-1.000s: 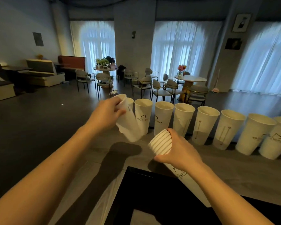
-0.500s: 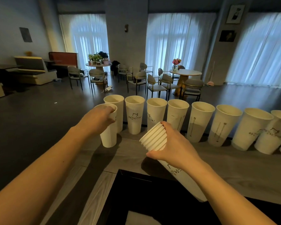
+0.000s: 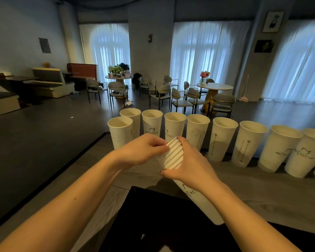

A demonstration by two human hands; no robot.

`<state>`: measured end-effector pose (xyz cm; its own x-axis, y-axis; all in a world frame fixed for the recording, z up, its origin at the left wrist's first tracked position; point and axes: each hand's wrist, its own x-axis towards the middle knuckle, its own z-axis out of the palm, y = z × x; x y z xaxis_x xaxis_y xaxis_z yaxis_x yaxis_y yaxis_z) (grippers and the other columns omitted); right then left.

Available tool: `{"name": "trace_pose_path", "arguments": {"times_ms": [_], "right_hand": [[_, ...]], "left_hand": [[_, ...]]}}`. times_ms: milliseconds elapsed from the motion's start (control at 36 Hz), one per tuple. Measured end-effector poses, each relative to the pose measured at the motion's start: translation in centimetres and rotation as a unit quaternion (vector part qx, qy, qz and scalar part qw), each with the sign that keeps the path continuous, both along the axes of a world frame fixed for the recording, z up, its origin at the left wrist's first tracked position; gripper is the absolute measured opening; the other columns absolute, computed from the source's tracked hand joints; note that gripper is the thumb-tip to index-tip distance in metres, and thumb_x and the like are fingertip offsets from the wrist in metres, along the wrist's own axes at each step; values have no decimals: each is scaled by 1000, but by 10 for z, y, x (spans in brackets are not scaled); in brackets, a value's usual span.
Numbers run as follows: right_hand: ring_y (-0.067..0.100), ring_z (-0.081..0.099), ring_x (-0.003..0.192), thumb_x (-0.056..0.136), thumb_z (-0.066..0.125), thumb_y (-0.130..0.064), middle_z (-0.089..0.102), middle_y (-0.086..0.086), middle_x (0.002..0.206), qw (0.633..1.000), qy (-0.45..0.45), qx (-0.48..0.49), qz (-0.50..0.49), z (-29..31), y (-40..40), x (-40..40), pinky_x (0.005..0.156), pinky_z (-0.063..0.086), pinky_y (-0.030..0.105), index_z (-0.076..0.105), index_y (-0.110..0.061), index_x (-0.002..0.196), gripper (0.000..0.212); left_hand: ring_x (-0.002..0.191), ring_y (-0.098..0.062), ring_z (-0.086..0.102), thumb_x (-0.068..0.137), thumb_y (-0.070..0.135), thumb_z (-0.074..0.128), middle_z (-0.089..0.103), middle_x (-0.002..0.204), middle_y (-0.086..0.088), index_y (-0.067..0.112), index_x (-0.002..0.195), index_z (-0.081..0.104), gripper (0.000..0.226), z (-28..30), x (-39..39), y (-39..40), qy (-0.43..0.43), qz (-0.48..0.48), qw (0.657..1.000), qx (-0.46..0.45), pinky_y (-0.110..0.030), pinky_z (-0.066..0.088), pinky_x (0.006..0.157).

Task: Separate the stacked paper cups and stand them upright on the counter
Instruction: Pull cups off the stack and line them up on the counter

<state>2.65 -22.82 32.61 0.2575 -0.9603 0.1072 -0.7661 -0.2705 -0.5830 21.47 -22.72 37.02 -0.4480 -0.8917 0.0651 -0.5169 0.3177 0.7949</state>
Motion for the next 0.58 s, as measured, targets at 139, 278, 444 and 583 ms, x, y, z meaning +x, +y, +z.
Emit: {"name": "trace_pose_path", "arguments": {"times_ms": [139, 278, 444, 583], "right_hand": [[18, 52, 121, 58, 87, -62, 48, -6, 133, 1000, 1, -13, 17, -2, 1, -6, 96, 53, 49, 11, -47, 151, 121], [25, 45, 133, 60, 86, -65, 40, 0, 149, 999, 46, 13, -24, -4, -4, -28, 104, 47, 52, 7, -38, 156, 128], [26, 49, 129, 62, 84, -65, 43, 2, 142, 992, 78, 62, -83, -10, -11, -44, 102, 49, 50, 8, -36, 156, 125], [24, 48, 129, 60, 83, -68, 42, 0, 143, 994, 62, 55, -71, -12, -16, -43, 103, 48, 48, 8, -38, 155, 124]], "left_hand": [[77, -8, 68, 90, 22, 67, 74, 85, 3, 20, 96, 74, 10, -1, -1, 2, 34, 72, 997, -18, -27, 55, 73], [83, 2, 63, 95, 23, 58, 66, 97, 13, 29, 113, 63, 19, 20, 5, 1, 42, 175, 971, -155, -11, 50, 58], [78, -11, 60, 96, 19, 56, 59, 84, 5, 22, 88, 57, 8, 6, 7, -37, -191, 206, 919, -275, -27, 49, 64], [83, -15, 62, 93, 21, 59, 64, 94, 1, 24, 96, 59, 4, -27, 11, -67, -326, 191, 873, -308, -33, 56, 69]]}}
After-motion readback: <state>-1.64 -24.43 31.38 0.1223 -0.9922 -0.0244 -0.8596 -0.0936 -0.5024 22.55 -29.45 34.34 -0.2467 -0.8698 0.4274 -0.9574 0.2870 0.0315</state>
